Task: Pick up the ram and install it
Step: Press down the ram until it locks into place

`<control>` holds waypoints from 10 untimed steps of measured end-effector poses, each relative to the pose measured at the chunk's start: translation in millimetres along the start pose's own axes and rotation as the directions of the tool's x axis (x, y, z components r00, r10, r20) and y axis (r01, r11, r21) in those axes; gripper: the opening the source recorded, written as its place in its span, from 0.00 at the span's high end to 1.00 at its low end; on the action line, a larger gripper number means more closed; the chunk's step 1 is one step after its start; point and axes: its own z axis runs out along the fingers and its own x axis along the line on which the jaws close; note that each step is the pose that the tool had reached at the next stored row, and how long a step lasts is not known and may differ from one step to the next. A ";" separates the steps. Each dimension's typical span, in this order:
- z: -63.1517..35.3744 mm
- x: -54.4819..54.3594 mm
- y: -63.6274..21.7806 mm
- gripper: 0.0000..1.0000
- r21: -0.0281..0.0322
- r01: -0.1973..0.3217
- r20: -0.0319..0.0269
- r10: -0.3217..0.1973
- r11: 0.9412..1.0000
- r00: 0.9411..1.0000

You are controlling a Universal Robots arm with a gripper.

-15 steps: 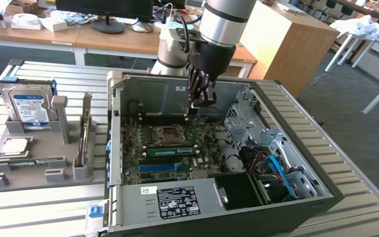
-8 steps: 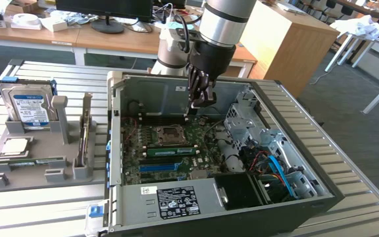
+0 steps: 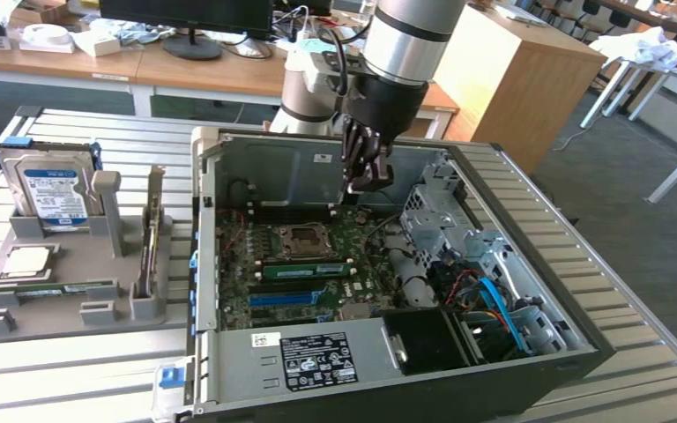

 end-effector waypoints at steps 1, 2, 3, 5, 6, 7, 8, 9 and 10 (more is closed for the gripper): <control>0.0 0.0 -1.2 0.90 0.000 0.000 0.000 0.000 1.000 1.000; 0.0 0.0 -2.4 0.90 0.000 0.000 0.000 0.000 1.000 1.000; -0.1 -0.1 -3.5 0.90 0.000 0.000 0.000 0.000 1.000 1.000; -0.1 -0.1 -5.6 0.90 0.000 0.000 0.000 0.000 1.000 1.000; -0.1 -0.1 -6.4 0.90 0.000 0.000 0.000 0.000 1.000 1.000; -0.1 -0.1 -7.1 0.90 0.000 0.000 0.000 0.000 1.000 1.000; 0.0 -0.1 -7.7 0.90 0.000 0.000 0.000 0.000 1.000 1.000; -0.1 -0.2 -8.4 0.90 0.000 0.000 0.000 0.000 1.000 1.000; -0.1 -0.1 -8.9 0.90 0.000 0.000 0.000 0.000 1.000 1.000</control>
